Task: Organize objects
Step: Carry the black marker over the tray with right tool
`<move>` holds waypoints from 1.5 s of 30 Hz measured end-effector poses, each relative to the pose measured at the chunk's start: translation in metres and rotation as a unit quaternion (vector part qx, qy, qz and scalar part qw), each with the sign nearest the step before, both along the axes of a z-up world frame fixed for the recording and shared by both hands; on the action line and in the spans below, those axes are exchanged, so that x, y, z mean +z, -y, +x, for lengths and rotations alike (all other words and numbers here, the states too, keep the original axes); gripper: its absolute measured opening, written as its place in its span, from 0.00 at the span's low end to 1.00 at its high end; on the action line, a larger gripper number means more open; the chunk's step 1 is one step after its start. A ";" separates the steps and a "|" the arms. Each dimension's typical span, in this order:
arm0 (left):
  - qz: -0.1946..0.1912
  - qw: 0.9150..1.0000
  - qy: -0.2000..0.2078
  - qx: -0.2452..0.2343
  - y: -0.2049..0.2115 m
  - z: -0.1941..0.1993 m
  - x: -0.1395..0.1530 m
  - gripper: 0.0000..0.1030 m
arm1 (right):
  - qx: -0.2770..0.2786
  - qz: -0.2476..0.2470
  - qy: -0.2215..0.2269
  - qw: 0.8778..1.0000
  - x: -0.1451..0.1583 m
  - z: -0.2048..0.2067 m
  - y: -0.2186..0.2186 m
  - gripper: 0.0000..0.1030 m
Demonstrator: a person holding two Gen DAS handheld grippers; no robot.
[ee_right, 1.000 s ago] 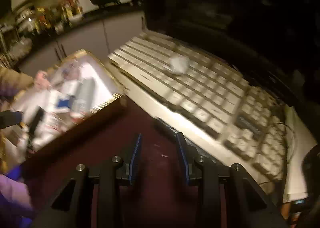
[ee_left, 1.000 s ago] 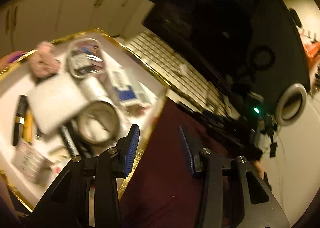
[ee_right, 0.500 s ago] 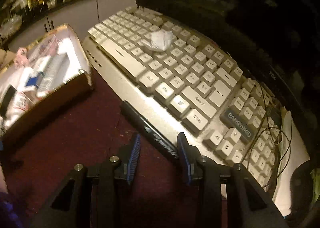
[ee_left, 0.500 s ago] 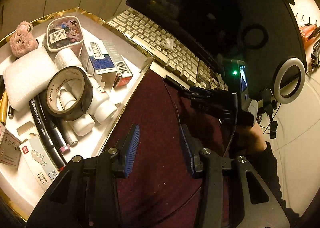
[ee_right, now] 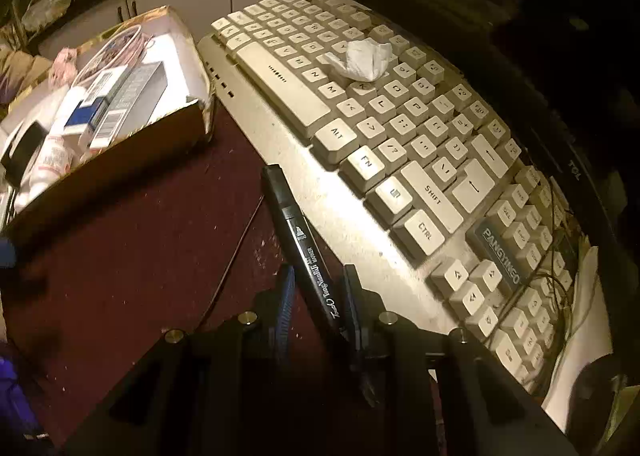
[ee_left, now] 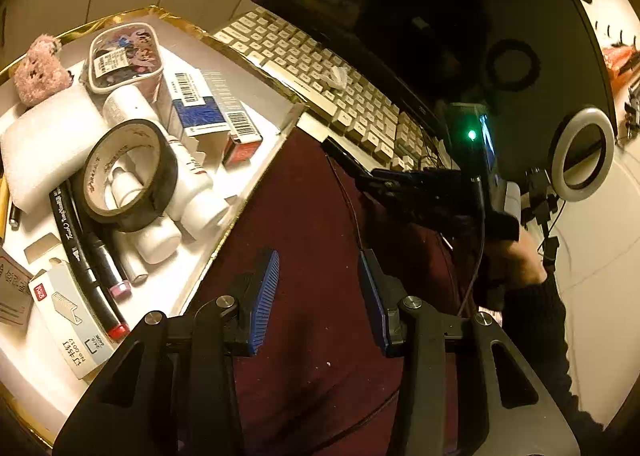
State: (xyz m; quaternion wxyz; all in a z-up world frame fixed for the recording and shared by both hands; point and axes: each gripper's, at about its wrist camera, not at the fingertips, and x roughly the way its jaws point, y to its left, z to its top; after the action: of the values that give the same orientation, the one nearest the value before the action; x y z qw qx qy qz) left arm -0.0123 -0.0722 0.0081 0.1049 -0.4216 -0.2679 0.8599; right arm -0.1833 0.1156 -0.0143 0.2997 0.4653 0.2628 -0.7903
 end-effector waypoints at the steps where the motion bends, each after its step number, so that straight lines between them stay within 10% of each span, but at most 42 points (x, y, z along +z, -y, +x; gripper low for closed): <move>1: -0.001 1.000 0.000 -0.001 -0.001 0.000 0.000 0.39 | -0.003 -0.002 -0.003 1.000 0.002 0.002 0.001 0.19; 15: 0.006 1.000 0.005 -0.005 -0.004 -0.001 -0.004 0.39 | -0.057 -0.085 0.030 0.994 0.003 0.046 -0.003 0.13; 33: 0.041 0.999 0.028 -0.022 -0.023 -0.011 -0.015 0.39 | -0.078 -0.265 0.090 0.957 -0.003 0.161 -0.028 0.13; 39: 0.024 1.000 0.012 -0.003 -0.015 -0.005 -0.007 0.15 | -0.059 -0.288 0.091 0.951 0.002 0.168 -0.022 0.13; 45: 0.035 0.998 -0.042 0.031 0.016 0.010 0.023 0.12 | -0.039 -0.326 0.070 0.942 0.025 0.168 -0.009 0.13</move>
State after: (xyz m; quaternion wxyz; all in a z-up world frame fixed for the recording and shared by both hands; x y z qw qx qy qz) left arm -0.0025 -0.0877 0.0311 0.1042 -0.3732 -0.3059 0.8696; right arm -0.0153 0.1245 0.0112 0.4218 0.4061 -0.0490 -0.8092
